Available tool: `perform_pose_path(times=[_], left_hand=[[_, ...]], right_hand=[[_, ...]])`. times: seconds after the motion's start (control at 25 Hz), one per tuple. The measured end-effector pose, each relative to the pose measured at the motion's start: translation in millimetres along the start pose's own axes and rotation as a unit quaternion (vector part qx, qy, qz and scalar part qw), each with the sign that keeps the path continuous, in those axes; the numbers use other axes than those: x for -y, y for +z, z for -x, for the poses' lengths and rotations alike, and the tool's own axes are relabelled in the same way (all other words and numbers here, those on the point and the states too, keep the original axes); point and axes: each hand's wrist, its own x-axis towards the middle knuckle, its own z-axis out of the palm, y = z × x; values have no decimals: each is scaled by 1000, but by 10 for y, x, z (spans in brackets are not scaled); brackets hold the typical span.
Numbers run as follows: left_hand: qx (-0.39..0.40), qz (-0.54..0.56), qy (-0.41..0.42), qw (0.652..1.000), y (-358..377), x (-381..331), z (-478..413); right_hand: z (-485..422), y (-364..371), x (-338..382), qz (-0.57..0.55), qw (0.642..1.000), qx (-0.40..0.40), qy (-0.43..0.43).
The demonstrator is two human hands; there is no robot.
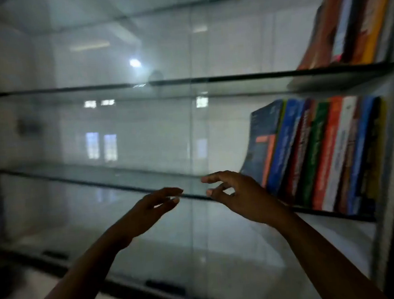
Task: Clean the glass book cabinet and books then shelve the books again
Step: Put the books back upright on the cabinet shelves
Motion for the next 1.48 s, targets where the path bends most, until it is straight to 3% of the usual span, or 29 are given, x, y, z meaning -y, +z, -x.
perform_pose_path(times=[0.24,0.4,0.72,0.88,1.04,1.2,1.36,1.48], left_hand=[[-125,53,-257,957,-758,1329,1824],[-239,91,-389,885,-1439,2048,3145],[-336,-44,-520,784,-3263,3179,5143],[-332,0,-593,734,-3722,3622,5970],[-334,42,-625,705,-4394,4273,6375],[-336,69,-608,715,-5404,4983,6002],[-335,75,-568,748,-6542,5618,5542],[-337,97,-558,752,-7178,6047,5361]], right_hand=[[2,2070,306,-80,971,224,3],[18,3699,812,-144,923,358,3],[-151,6418,2415,-225,852,469,50],[-177,7409,2775,-250,794,542,112],[-438,8347,2890,-254,799,521,160],[-1146,9234,3312,-258,806,492,203],[-2466,10089,4050,-298,829,435,185],[-3331,10663,4447,-363,795,394,283]])
